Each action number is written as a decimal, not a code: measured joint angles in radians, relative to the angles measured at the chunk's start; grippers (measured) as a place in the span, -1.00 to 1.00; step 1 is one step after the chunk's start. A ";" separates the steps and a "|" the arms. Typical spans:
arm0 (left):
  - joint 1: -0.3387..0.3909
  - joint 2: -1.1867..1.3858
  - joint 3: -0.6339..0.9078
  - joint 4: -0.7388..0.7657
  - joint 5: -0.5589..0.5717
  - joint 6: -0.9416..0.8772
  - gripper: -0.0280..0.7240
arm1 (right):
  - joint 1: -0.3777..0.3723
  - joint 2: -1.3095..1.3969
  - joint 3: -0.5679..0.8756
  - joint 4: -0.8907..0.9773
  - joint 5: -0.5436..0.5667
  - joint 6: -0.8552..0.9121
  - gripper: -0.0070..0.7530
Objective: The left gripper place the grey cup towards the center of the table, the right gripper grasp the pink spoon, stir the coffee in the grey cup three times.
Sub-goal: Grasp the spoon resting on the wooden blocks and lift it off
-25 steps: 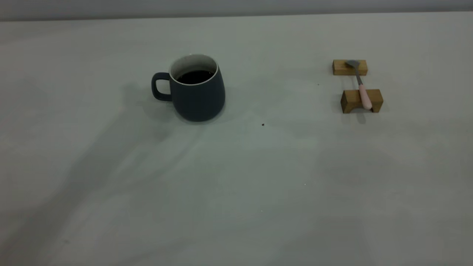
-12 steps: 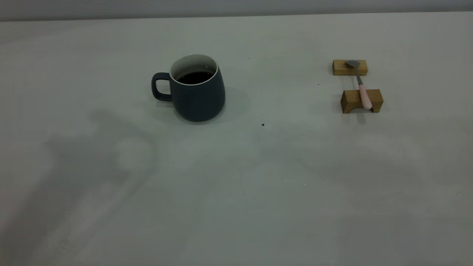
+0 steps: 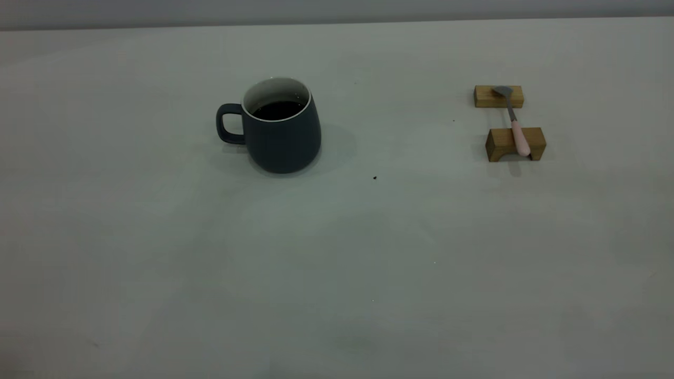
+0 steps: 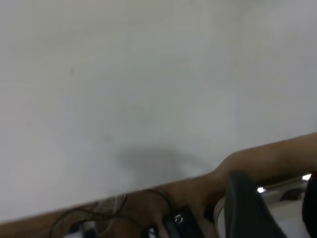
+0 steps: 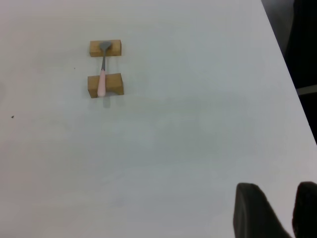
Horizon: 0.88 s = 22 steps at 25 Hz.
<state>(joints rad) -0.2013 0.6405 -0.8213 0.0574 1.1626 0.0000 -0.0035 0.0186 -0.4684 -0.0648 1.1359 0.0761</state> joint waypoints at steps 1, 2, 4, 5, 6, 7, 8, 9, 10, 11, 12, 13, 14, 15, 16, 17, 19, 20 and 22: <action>0.027 -0.075 0.057 -0.007 -0.001 0.000 0.02 | 0.000 0.000 0.000 0.000 0.000 0.000 -0.36; 0.052 -0.135 0.096 -0.009 -0.004 0.000 0.02 | 0.000 0.000 0.000 0.000 0.000 0.000 -0.36; 0.101 -0.268 0.179 -0.014 -0.030 0.000 0.02 | 0.000 0.000 0.000 0.000 0.000 0.000 -0.36; 0.119 -0.328 0.208 -0.014 -0.037 -0.006 0.02 | 0.000 0.000 0.000 0.000 0.000 0.000 -0.36; 0.134 -0.373 0.239 -0.015 -0.039 -0.006 0.02 | 0.000 0.000 0.000 0.000 0.000 0.000 -0.36; 0.144 -0.417 0.264 -0.019 -0.040 -0.006 0.02 | 0.000 0.000 0.000 0.000 0.000 0.000 -0.36; 0.149 -0.452 0.285 -0.024 -0.040 -0.006 0.02 | 0.000 0.000 0.000 0.000 0.000 0.000 -0.36; 0.151 -0.474 0.298 -0.032 -0.040 -0.006 0.02 | 0.000 0.000 0.000 0.000 0.000 0.000 -0.36; 0.151 -0.494 0.312 -0.039 -0.040 -0.006 0.02 | 0.000 0.000 0.000 0.000 0.000 0.000 -0.36; 0.151 -0.510 0.320 -0.048 -0.040 -0.006 0.02 | 0.000 0.000 0.000 0.000 0.000 0.000 -0.36; 0.151 -0.524 0.324 -0.057 -0.040 0.000 0.02 | 0.000 0.000 0.000 0.000 0.000 0.000 -0.36; 0.151 -0.536 0.328 -0.057 -0.040 0.000 0.02 | 0.000 0.000 0.000 0.000 0.000 0.000 -0.36; 0.151 -0.551 0.332 -0.064 -0.040 0.012 0.02 | 0.000 0.000 0.000 0.000 0.000 0.000 -0.36; 0.151 -0.567 0.334 -0.064 -0.040 0.022 0.02 | 0.000 0.000 0.000 0.000 0.000 0.000 -0.36; 0.151 -0.587 0.335 -0.065 -0.038 0.026 0.02 | 0.000 0.000 0.000 0.000 0.000 0.000 -0.36; 0.151 -0.607 0.335 -0.065 -0.038 0.031 0.02 | 0.000 0.000 0.000 0.000 0.000 0.000 -0.36; 0.151 -0.642 0.335 -0.065 -0.036 0.033 0.02 | 0.000 0.000 0.000 0.000 0.000 0.000 -0.36; 0.151 -0.652 0.335 -0.065 -0.035 0.033 0.02 | 0.000 0.000 0.000 0.000 0.000 0.000 -0.36; 0.151 -0.659 0.335 -0.065 -0.032 0.033 0.02 | 0.000 0.000 0.000 0.000 0.000 0.000 -0.36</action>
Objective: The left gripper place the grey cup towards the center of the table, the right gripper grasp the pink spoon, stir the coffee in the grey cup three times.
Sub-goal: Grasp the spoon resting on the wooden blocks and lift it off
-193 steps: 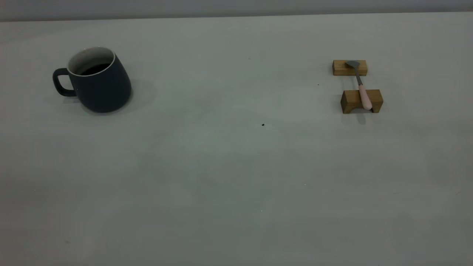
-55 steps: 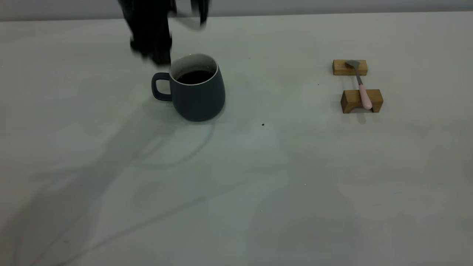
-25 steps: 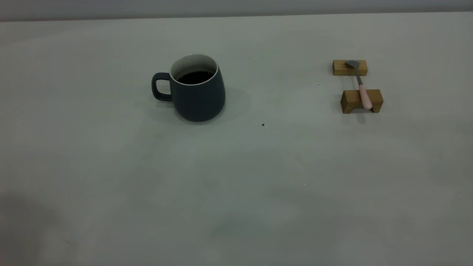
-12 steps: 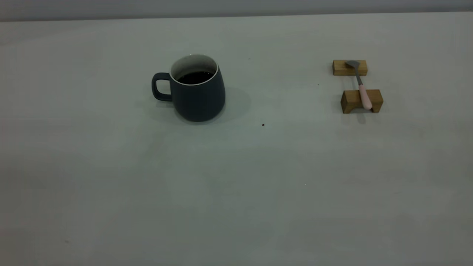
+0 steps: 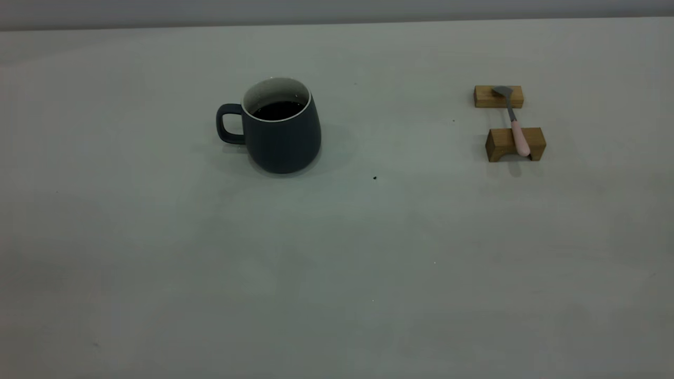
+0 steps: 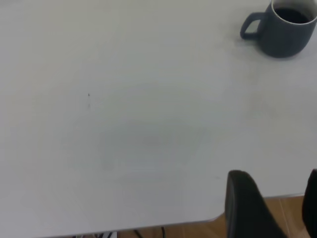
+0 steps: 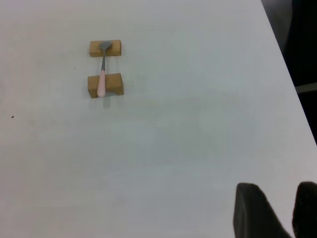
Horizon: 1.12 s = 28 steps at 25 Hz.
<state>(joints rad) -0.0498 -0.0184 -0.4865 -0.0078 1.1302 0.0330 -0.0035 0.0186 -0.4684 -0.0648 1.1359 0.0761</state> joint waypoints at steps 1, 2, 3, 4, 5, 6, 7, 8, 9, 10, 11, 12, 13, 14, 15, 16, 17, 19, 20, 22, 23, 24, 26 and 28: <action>0.000 0.000 0.000 0.000 0.000 0.000 0.02 | 0.000 0.000 0.000 0.000 0.000 0.000 -0.36; 0.000 0.000 0.000 0.000 0.000 0.000 0.02 | 0.000 0.000 0.000 0.000 0.000 0.000 -0.36; 0.000 0.000 0.000 0.000 0.000 0.000 0.02 | 0.000 0.000 0.000 0.000 0.000 0.000 -0.36; 0.000 0.000 0.000 0.000 0.000 0.000 0.02 | 0.000 0.000 0.000 0.000 0.000 0.000 -0.36; 0.000 0.000 0.000 0.000 0.000 0.000 0.02 | 0.000 0.000 0.000 0.000 0.000 0.000 -0.36; 0.000 0.000 0.000 0.000 0.000 0.000 0.02 | 0.000 0.000 0.000 0.000 0.000 0.000 -0.36; 0.000 0.000 0.000 0.000 0.000 0.000 0.02 | 0.000 0.000 0.000 0.000 0.000 0.000 -0.36; 0.000 0.000 0.000 0.000 0.000 0.000 0.02 | 0.000 0.000 0.000 0.000 0.000 0.000 -0.36; 0.000 0.000 0.000 0.000 0.000 0.000 0.02 | 0.000 0.000 0.000 0.000 0.000 0.000 -0.36; 0.000 0.000 0.000 0.000 0.000 0.000 0.02 | 0.000 0.000 0.000 0.000 0.000 0.000 -0.36; 0.000 0.000 0.000 0.000 0.000 0.000 0.02 | 0.000 0.000 0.000 0.000 0.000 0.000 -0.36; 0.000 0.000 0.000 0.000 0.000 0.000 0.02 | 0.000 0.000 0.000 0.000 0.000 0.000 -0.36; 0.000 0.000 0.000 0.000 0.000 0.000 0.02 | 0.000 0.000 0.000 0.000 0.000 0.000 -0.36; 0.000 0.000 0.000 0.000 0.000 0.000 0.02 | 0.000 0.000 0.000 0.000 0.000 0.000 -0.36; 0.000 0.000 0.000 0.000 0.000 0.000 0.02 | 0.000 0.000 0.000 0.000 0.000 0.000 -0.36; 0.000 0.000 0.000 0.000 0.000 0.000 0.02 | 0.000 0.000 0.000 0.000 0.000 0.000 -0.36; 0.000 0.000 0.000 0.000 0.000 0.000 0.02 | 0.000 0.000 0.000 0.000 0.000 0.000 -0.36; 0.000 0.000 0.000 0.000 0.000 0.000 0.02 | 0.000 0.000 0.000 0.000 0.000 0.000 -0.36; 0.000 0.000 0.000 0.000 0.000 0.000 0.02 | 0.000 0.000 0.000 0.000 0.000 0.001 -0.36; 0.000 0.000 0.000 0.000 0.000 0.000 0.02 | 0.000 0.000 0.000 0.001 0.000 0.011 -0.36; 0.000 0.000 0.000 0.000 0.000 0.000 0.02 | 0.000 0.000 0.000 0.007 0.000 0.015 -0.36; 0.000 0.000 0.000 0.000 0.000 0.000 0.02 | 0.000 0.000 0.000 0.016 0.000 0.017 -0.36; 0.000 0.000 0.000 0.000 0.000 0.000 0.02 | 0.000 0.007 -0.001 0.025 0.001 0.016 -0.36; 0.000 0.000 0.000 0.000 0.000 0.000 0.02 | 0.000 0.054 -0.012 0.016 0.001 0.006 -0.33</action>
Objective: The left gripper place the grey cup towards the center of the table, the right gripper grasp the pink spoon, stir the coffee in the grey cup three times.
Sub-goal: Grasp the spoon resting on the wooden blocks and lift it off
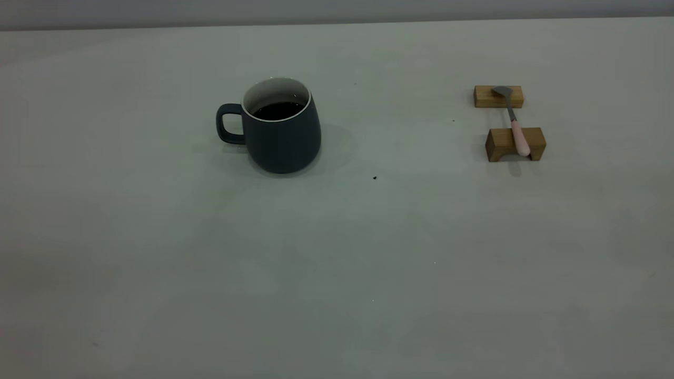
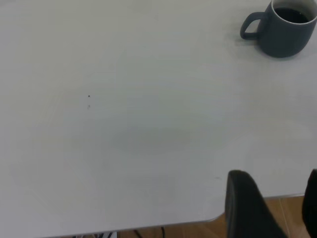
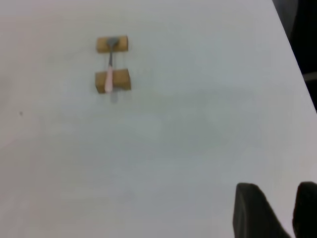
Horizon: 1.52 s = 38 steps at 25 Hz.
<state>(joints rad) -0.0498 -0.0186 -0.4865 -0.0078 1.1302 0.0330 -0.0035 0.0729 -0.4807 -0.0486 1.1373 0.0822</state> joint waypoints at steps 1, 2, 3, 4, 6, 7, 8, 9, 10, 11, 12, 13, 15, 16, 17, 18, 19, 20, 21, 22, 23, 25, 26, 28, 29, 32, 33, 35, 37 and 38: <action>0.000 0.000 0.000 0.000 0.000 0.000 0.02 | 0.000 0.034 -0.011 -0.004 -0.005 -0.004 -0.31; 0.000 0.000 0.000 0.000 0.000 0.000 0.02 | 0.000 0.085 -0.028 -0.008 -0.021 -0.007 -0.26; 0.000 0.000 0.000 0.000 0.000 0.000 0.02 | 0.000 0.146 -0.047 -0.009 -0.041 -0.009 -0.21; 0.000 0.000 0.000 0.000 0.000 0.000 0.02 | 0.000 0.216 -0.068 -0.010 -0.073 -0.010 -0.14; 0.000 0.000 0.000 0.000 0.000 0.000 0.02 | 0.000 0.358 -0.103 -0.010 -0.139 -0.012 -0.01; 0.000 0.000 0.000 0.000 0.000 0.000 0.02 | 0.000 0.439 -0.119 -0.010 -0.169 -0.013 0.07; 0.000 0.000 0.000 0.000 0.000 0.000 0.02 | 0.000 0.509 -0.132 -0.009 -0.206 -0.013 0.13; 0.000 0.000 0.000 0.000 0.000 0.000 0.02 | 0.000 0.592 -0.142 -0.009 -0.247 -0.014 0.20; 0.000 0.000 0.000 0.000 0.000 0.000 0.02 | 0.000 0.673 -0.154 -0.009 -0.283 -0.015 0.27; 0.000 0.000 0.000 0.000 0.000 0.000 0.02 | 0.000 0.752 -0.167 -0.007 -0.328 -0.020 0.34; 0.000 0.000 0.000 0.000 0.000 0.000 0.02 | 0.000 0.815 -0.178 0.000 -0.373 -0.029 0.39; 0.000 0.000 0.000 0.000 0.000 0.000 0.02 | 0.000 0.892 -0.192 0.011 -0.417 -0.043 0.44; 0.000 0.000 0.000 0.000 0.000 0.000 0.02 | 0.000 1.029 -0.223 0.049 -0.480 -0.074 0.52; 0.000 0.000 0.000 0.000 0.000 0.000 0.02 | 0.000 1.102 -0.239 0.066 -0.507 -0.097 0.55; 0.000 0.000 0.000 0.000 0.000 0.000 0.02 | 0.001 1.174 -0.258 0.089 -0.527 -0.123 0.57; 0.000 0.000 0.000 0.000 0.000 0.000 0.02 | 0.007 1.244 -0.277 0.109 -0.547 -0.144 0.58; 0.000 0.000 0.000 0.000 0.000 0.000 0.02 | 0.018 1.301 -0.293 0.119 -0.569 -0.163 0.58; 0.000 0.000 0.000 0.000 0.000 0.000 0.02 | 0.030 1.367 -0.314 0.129 -0.593 -0.175 0.58; 0.000 0.000 0.000 0.000 0.000 0.000 0.02 | 0.049 1.432 -0.336 0.133 -0.616 -0.182 0.58; 0.000 0.000 0.000 0.000 0.000 0.000 0.02 | 0.069 1.494 -0.359 0.136 -0.641 -0.186 0.58; 0.000 0.000 0.000 0.000 0.000 0.000 0.02 | 0.088 1.545 -0.381 0.138 -0.661 -0.189 0.58; 0.000 0.000 0.000 0.000 0.000 0.000 0.02 | 0.120 1.663 -0.439 0.143 -0.678 -0.191 0.58; 0.000 0.000 0.000 0.000 0.000 0.000 0.02 | 0.136 1.709 -0.465 0.145 -0.682 -0.192 0.58; 0.000 0.000 0.000 0.000 0.000 0.000 0.02 | 0.158 1.807 -0.526 0.150 -0.686 -0.192 0.58; 0.000 0.000 0.000 0.000 0.000 0.000 0.02 | 0.168 1.851 -0.555 0.150 -0.687 -0.192 0.58; 0.000 0.000 0.000 0.000 0.000 0.000 0.02 | 0.187 1.953 -0.627 0.150 -0.691 -0.192 0.58; 0.000 0.000 0.000 0.000 0.000 0.000 0.02 | 0.190 1.979 -0.651 0.151 -0.691 -0.192 0.58; 0.000 0.000 0.000 0.000 0.000 0.000 0.02 | 0.194 2.039 -0.693 0.151 -0.691 -0.192 0.58; 0.000 0.000 0.000 0.000 0.000 0.000 0.02 | 0.197 2.086 -0.730 0.151 -0.691 -0.192 0.58; 0.000 0.000 0.000 0.000 0.000 0.000 0.02 | 0.199 2.109 -0.748 0.151 -0.691 -0.192 0.58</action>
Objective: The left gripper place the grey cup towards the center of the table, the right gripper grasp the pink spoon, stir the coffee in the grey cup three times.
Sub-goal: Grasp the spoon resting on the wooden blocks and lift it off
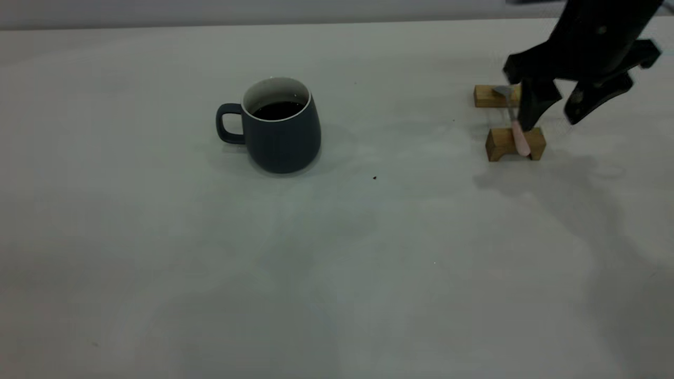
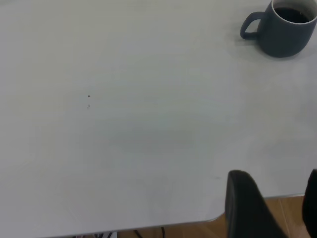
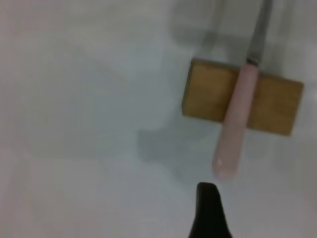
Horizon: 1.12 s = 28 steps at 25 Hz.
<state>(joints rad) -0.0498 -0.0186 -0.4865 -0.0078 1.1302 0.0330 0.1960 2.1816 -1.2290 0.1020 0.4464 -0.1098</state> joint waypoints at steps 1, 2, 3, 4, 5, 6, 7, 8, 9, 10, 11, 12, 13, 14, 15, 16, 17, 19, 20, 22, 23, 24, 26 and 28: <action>0.000 0.000 0.000 0.000 0.000 0.000 0.02 | 0.002 0.021 -0.018 0.000 0.001 0.000 0.58; 0.000 0.000 0.000 0.000 0.000 0.000 0.02 | 0.004 0.037 -0.032 0.000 0.003 0.000 0.58; 0.000 0.000 0.000 0.000 0.000 0.000 0.02 | 0.004 0.054 -0.043 0.002 0.005 0.000 0.58; 0.000 0.000 0.000 0.000 0.000 0.000 0.02 | 0.004 0.070 -0.054 0.003 0.008 0.000 0.58; 0.000 0.000 0.000 0.000 0.000 0.000 0.02 | 0.004 0.085 -0.064 0.003 0.009 0.000 0.58; 0.000 0.000 0.000 0.000 0.000 0.000 0.02 | 0.004 0.097 -0.072 0.003 0.010 0.000 0.58; 0.000 0.000 0.000 0.000 0.000 0.000 0.02 | 0.004 0.110 -0.081 0.003 0.011 -0.001 0.58; 0.000 0.000 0.000 0.000 0.000 0.000 0.02 | 0.004 0.120 -0.088 0.003 0.011 -0.002 0.58; 0.000 0.000 0.000 0.000 0.000 0.000 0.02 | 0.004 0.128 -0.092 0.003 0.010 -0.004 0.58; 0.000 0.000 0.000 0.000 0.000 0.000 0.02 | 0.004 0.131 -0.095 0.003 0.010 -0.005 0.58; 0.000 0.000 0.000 0.000 0.000 0.000 0.02 | 0.004 0.138 -0.099 0.003 0.011 -0.005 0.58; 0.000 0.000 0.000 0.000 0.000 0.000 0.02 | 0.004 0.142 -0.101 0.003 0.009 -0.006 0.58; 0.000 0.000 0.000 0.000 0.000 0.000 0.02 | 0.004 0.144 -0.102 0.003 0.009 -0.006 0.58; 0.000 0.000 0.000 0.000 0.000 0.000 0.02 | 0.004 0.149 -0.105 0.003 0.009 -0.006 0.58; 0.000 0.000 0.000 0.000 0.000 0.000 0.02 | 0.004 0.155 -0.108 0.003 0.008 -0.007 0.58; 0.000 0.000 0.000 0.000 0.000 0.000 0.02 | 0.004 0.159 -0.108 0.003 0.006 -0.007 0.58; 0.000 0.000 0.000 0.000 0.000 0.000 0.02 | 0.004 0.164 -0.108 0.003 0.006 -0.007 0.57; 0.000 0.000 0.000 0.000 0.000 0.000 0.02 | 0.004 0.168 -0.110 0.003 0.004 -0.008 0.53; 0.000 0.000 0.000 0.000 0.000 0.000 0.02 | 0.004 0.169 -0.111 0.003 0.001 -0.008 0.50; 0.000 0.000 0.000 0.000 0.000 0.000 0.02 | 0.004 0.169 -0.111 0.003 -0.002 -0.008 0.36; 0.000 0.000 0.000 0.000 0.000 0.000 0.02 | 0.004 0.169 -0.111 0.003 -0.004 -0.008 0.25; 0.000 0.000 0.000 0.000 0.000 0.000 0.02 | 0.004 0.169 -0.111 0.003 -0.007 -0.008 0.15; 0.000 0.000 0.000 0.000 0.000 0.000 0.02 | 0.004 0.170 -0.111 0.003 -0.010 -0.008 -0.16; 0.000 0.000 0.000 0.000 0.000 0.000 0.02 | 0.004 0.171 -0.111 0.002 -0.010 -0.008 -0.48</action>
<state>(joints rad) -0.0498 -0.0186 -0.4865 -0.0078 1.1302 0.0330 0.1997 2.3529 -1.3396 0.1043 0.4360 -0.1175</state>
